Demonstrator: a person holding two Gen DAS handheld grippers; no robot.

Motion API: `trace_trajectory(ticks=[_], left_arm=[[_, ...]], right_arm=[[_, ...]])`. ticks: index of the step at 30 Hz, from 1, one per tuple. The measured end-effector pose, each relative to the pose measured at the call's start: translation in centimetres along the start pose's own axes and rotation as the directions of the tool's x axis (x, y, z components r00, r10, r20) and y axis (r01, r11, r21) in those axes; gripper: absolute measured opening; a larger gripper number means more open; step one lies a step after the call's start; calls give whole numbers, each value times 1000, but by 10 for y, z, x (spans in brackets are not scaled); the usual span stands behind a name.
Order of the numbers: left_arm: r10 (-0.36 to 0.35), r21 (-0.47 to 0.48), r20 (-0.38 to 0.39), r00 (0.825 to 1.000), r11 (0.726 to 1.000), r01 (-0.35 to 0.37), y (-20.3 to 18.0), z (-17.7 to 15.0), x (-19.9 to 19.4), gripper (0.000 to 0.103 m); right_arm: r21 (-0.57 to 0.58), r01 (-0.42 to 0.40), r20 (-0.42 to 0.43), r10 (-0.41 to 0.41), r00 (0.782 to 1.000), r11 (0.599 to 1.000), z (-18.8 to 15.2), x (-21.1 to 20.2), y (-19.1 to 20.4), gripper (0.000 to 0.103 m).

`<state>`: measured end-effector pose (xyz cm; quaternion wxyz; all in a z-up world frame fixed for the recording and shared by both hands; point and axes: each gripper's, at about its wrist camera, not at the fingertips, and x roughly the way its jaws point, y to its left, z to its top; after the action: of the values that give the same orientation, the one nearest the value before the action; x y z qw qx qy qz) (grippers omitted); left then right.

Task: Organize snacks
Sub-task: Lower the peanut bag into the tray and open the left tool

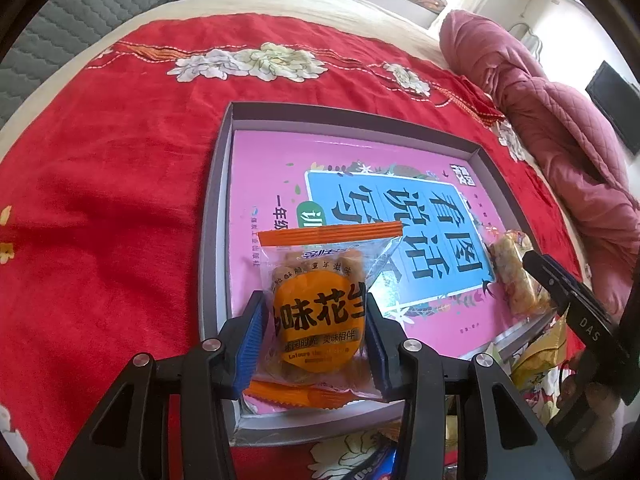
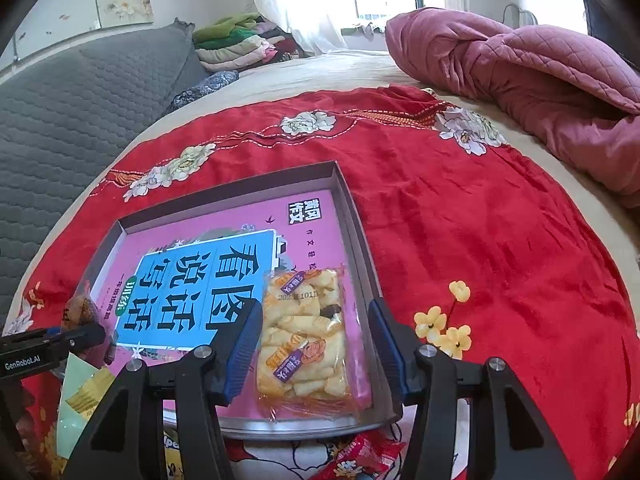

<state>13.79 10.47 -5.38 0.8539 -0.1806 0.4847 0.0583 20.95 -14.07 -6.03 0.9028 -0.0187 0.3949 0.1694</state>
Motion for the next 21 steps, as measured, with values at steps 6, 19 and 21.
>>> trace_trajectory(ticks=[6,19,21], left_arm=[[-4,3,-5,1000,1000,4,0,0,1,49],[-28,-11,-2,1000,1000,28,2,2,-2,56],[-39,-19,10,999,999,40,3,3,-5,57]], right_arm=[[5,-2,-3,2,1000,1000,0,-2,-1,55],[43,-22,5,22,1000,999,2,-9,-4,57],[43,-20,10,20,1000,999,3,-11,-4,60]])
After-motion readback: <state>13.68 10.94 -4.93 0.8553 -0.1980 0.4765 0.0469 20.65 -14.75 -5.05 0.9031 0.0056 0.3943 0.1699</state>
